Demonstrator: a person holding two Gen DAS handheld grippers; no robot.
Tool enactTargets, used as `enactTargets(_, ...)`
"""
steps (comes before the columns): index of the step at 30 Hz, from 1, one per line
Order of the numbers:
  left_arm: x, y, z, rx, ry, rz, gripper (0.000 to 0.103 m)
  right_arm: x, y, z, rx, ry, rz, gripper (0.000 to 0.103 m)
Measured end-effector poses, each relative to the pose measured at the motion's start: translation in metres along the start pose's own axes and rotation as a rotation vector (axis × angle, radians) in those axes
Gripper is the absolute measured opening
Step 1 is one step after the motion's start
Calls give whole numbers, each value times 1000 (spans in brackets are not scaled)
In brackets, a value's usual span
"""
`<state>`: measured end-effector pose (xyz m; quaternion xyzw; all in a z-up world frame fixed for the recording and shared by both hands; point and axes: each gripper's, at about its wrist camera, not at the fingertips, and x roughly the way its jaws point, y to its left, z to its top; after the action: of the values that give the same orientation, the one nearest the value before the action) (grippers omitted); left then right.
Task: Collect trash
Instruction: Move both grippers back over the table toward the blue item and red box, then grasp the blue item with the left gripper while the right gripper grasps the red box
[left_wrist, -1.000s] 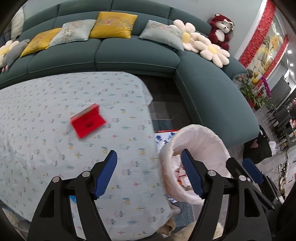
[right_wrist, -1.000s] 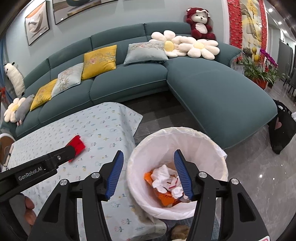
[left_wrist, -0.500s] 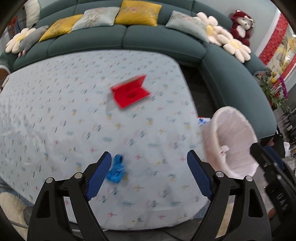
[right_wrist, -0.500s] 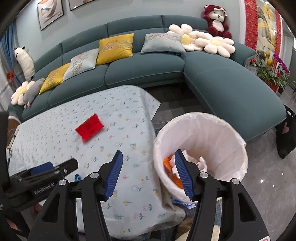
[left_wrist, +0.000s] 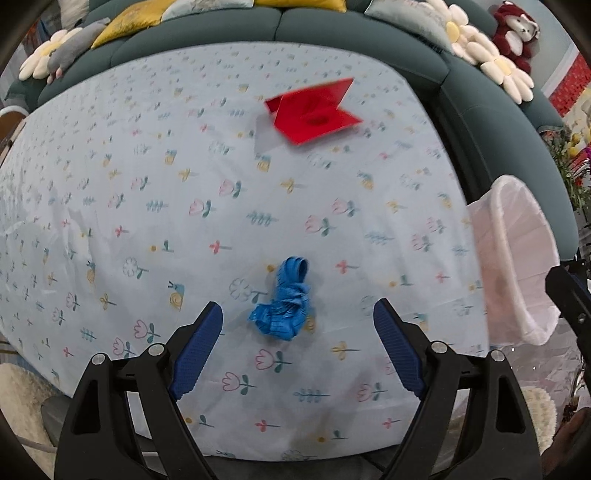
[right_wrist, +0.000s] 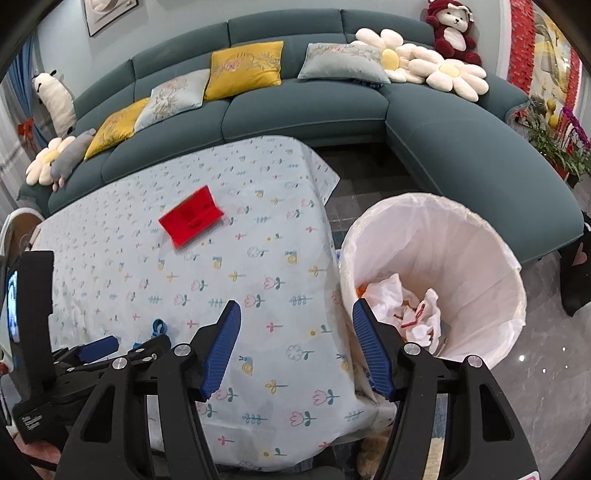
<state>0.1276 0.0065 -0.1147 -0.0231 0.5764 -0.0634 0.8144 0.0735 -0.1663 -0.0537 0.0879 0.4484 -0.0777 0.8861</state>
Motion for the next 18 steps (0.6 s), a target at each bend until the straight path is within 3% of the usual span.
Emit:
enactTargets(10,26,14,-1,-33,60,-11,78,22,13,-7,-11,54,2,61)
enactTargets(15,27,18,-3,-16,48,-16,58,28,21,-7,-22,66,6,61)
enactTargets(18,25,19,-3,-7,46,-42,32,30,27,-8,-28,71,8,61)
